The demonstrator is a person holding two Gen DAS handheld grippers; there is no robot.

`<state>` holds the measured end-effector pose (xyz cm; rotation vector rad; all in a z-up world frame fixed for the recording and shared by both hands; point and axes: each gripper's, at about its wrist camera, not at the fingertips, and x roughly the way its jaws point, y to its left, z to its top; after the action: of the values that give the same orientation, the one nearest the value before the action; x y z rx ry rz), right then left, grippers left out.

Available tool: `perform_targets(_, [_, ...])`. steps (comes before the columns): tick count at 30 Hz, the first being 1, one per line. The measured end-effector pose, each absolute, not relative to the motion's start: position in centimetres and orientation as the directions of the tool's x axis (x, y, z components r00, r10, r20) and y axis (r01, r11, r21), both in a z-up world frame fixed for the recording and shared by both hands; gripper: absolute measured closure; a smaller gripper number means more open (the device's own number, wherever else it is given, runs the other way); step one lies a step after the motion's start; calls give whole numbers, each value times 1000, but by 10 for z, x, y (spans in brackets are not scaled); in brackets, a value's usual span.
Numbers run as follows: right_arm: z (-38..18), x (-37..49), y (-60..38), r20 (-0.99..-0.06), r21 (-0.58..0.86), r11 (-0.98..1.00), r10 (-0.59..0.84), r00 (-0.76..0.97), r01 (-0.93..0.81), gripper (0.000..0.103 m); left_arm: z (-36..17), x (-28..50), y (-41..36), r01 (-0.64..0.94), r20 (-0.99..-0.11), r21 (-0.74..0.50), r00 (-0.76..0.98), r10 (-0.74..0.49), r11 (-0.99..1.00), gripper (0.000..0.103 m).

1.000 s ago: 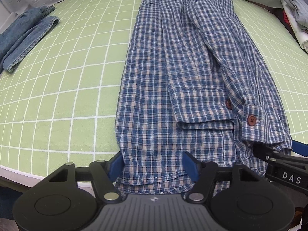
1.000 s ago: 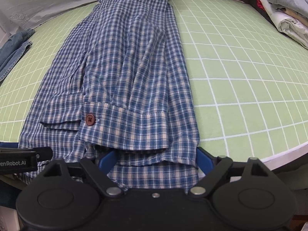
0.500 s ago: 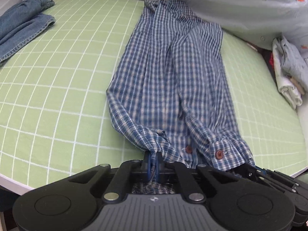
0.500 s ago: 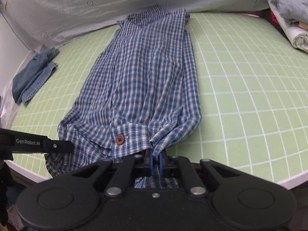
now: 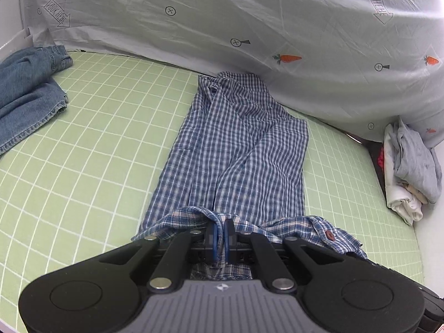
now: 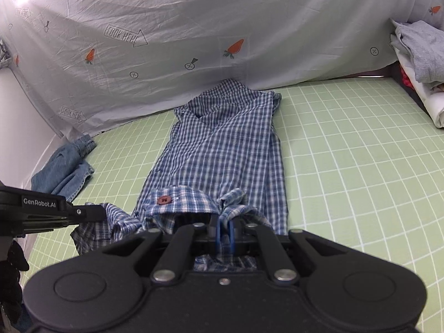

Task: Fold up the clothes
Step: 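Grasp the shirt hem with both grippers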

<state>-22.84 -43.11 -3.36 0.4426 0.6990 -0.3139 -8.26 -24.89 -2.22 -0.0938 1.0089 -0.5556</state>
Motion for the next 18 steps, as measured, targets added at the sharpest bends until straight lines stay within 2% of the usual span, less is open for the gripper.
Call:
perform_targets(12, [-81, -145, -498, -730, 342, 801, -103, 676, 491, 95, -67, 15, -291, 370, -822, -314, 354, -445, 874, 98])
perform_targets(17, [-115, -119, -516, -792, 368, 752, -55, 608, 547, 92, -92, 43, -298, 330, -854, -328, 296, -427, 885, 97])
perform_targets(18, [-117, -118, -515, -796, 358, 759, -55, 602, 544, 89, -94, 43, -298, 326, -857, -328, 293, -425, 887, 97])
